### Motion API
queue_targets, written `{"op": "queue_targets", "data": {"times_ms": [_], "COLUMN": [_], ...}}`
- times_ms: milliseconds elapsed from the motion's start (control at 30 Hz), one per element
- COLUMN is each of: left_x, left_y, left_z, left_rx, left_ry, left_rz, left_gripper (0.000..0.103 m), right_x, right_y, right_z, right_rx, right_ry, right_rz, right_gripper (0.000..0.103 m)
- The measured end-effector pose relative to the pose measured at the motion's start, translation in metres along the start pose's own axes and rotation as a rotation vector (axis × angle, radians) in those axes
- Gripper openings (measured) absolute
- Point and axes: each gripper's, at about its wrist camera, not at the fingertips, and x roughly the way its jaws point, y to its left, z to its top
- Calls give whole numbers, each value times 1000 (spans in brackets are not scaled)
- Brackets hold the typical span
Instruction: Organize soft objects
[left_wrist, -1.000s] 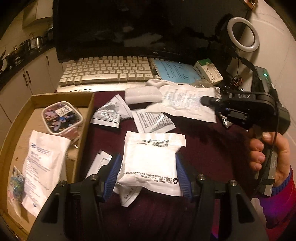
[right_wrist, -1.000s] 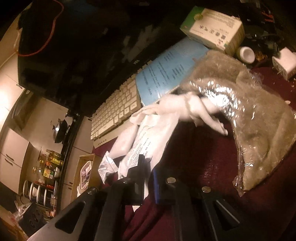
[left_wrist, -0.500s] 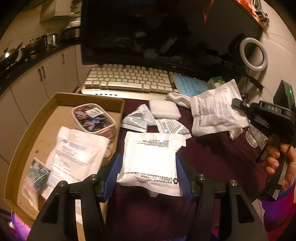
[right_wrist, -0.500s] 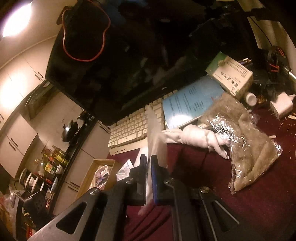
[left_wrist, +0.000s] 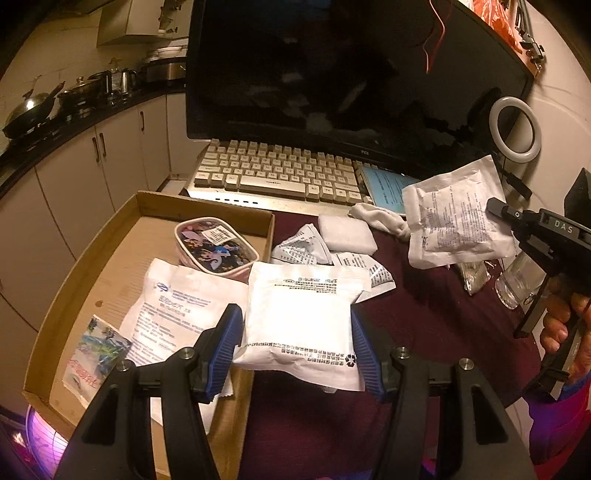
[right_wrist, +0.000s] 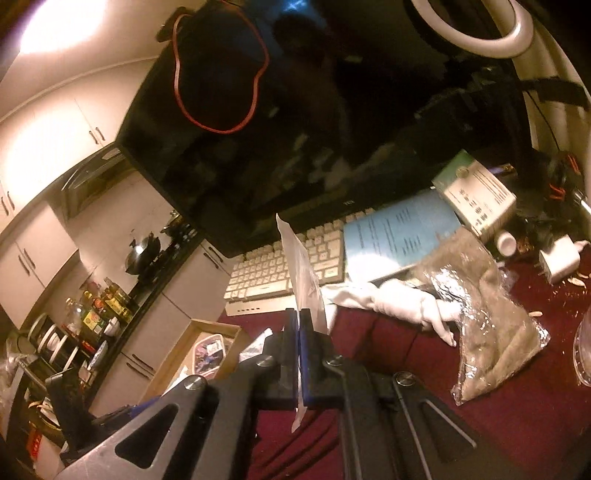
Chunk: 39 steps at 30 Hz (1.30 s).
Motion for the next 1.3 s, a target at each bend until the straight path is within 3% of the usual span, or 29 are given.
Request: {"op": "queue_targets", "data": {"times_ms": [467,833,1167,1300], "left_x": [-29,-45,-48,-47], "left_y": [47,95,120,129], "left_z": [-1,-16,-32,-35], "left_rx": [-76,-180,-224,-241], "left_ry": [-44,-48,-34,-31], "left_rz": [108,212,267,277], "left_gripper": [58,58,58,58], "right_x": [2,25,70,107], "right_y": [30,81,142,152], "right_z": [6,8,-15,-30], "right_rx": [-37,-79,-127,-89], "right_ry": [13,78,210,310], "right_rz": [97,232,371,410], "right_gripper": [2,2,2,2]}}
